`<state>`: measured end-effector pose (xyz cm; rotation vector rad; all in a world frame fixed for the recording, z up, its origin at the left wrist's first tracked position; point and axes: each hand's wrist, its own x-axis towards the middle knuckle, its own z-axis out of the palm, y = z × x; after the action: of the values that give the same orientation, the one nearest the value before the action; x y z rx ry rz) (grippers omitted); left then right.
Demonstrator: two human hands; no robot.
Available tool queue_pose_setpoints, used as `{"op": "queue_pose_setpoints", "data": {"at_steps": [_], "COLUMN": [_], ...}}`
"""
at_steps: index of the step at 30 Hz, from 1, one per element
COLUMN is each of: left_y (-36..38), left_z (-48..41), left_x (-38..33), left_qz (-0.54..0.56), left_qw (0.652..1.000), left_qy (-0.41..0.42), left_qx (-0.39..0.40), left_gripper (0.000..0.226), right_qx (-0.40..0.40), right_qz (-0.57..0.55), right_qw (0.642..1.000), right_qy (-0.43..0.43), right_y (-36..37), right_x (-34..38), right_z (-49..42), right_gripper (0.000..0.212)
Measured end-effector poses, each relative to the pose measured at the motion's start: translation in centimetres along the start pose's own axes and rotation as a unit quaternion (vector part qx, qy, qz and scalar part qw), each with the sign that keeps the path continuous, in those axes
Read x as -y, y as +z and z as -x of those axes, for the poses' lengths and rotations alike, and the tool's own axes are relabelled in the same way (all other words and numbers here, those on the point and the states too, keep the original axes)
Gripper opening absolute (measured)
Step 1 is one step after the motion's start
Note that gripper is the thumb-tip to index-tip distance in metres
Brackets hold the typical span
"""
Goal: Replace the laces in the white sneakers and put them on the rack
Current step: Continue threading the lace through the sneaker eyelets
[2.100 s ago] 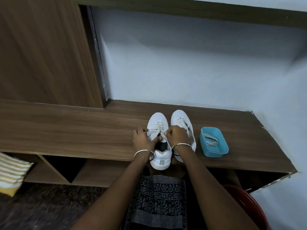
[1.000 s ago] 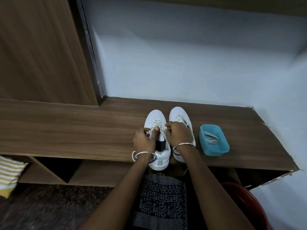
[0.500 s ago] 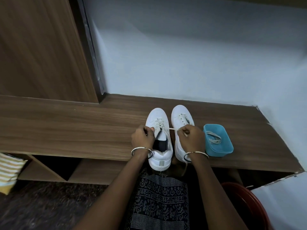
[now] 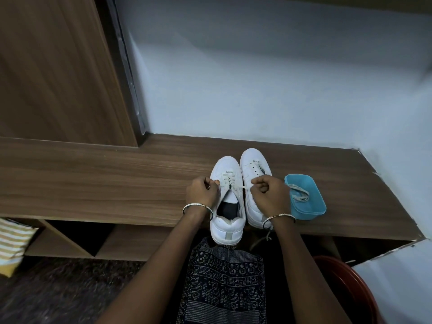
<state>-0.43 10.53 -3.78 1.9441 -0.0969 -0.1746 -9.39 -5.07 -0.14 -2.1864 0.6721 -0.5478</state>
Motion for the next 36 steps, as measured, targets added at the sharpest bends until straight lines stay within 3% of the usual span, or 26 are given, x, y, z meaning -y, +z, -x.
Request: {"op": "queue_pose_setpoints", "data": {"at_steps": [5,10,17,25,27,31,34,36], "left_y": [-0.1,-0.6,-0.8,-1.1,-1.2,-1.7,-1.9,-1.8], "left_z": [0.3,0.2,-0.5,-0.5,-0.5,0.5,1.5,1.9], "left_x": [-0.7,-1.2,-1.0,-1.6,-1.4,-1.2,-1.9,-2.5], "left_qz": [-0.044,-0.123,0.085,0.136,0.117,-0.070,-0.117,-0.116], "left_qw": [0.999,0.990,0.988,0.976,0.983,0.997,0.988,0.982], "left_qy": [0.014,0.033,-0.102,-0.138,-0.111,0.019,0.099,0.149], "left_qx": [0.025,0.054,0.083,0.096,0.086,0.040,0.003,0.026], "left_gripper": [0.015,0.023,0.027,0.030,0.029,0.013,0.010,0.013], "right_qx": [0.098,0.076,0.038,0.055,0.067,0.084,0.096,0.113], "right_qz": [0.133,0.188,0.194,0.176,0.169,0.111,-0.030,-0.112], "right_qw": [0.982,0.976,0.979,0.982,0.983,0.990,0.995,0.987], "right_qy": [-0.090,-0.079,-0.053,-0.038,-0.043,-0.033,0.006,0.024], "right_y": [1.9,2.8,3.3,3.0,2.9,1.8,0.6,-0.4], "right_x": [1.0,1.4,1.3,1.2,1.1,0.8,1.1,1.6], "right_z": [-0.5,-0.2,0.4,0.4,0.3,0.3,0.7,1.1], "right_gripper": [0.021,0.018,0.015,0.012,0.011,0.009,0.007,0.006]}}
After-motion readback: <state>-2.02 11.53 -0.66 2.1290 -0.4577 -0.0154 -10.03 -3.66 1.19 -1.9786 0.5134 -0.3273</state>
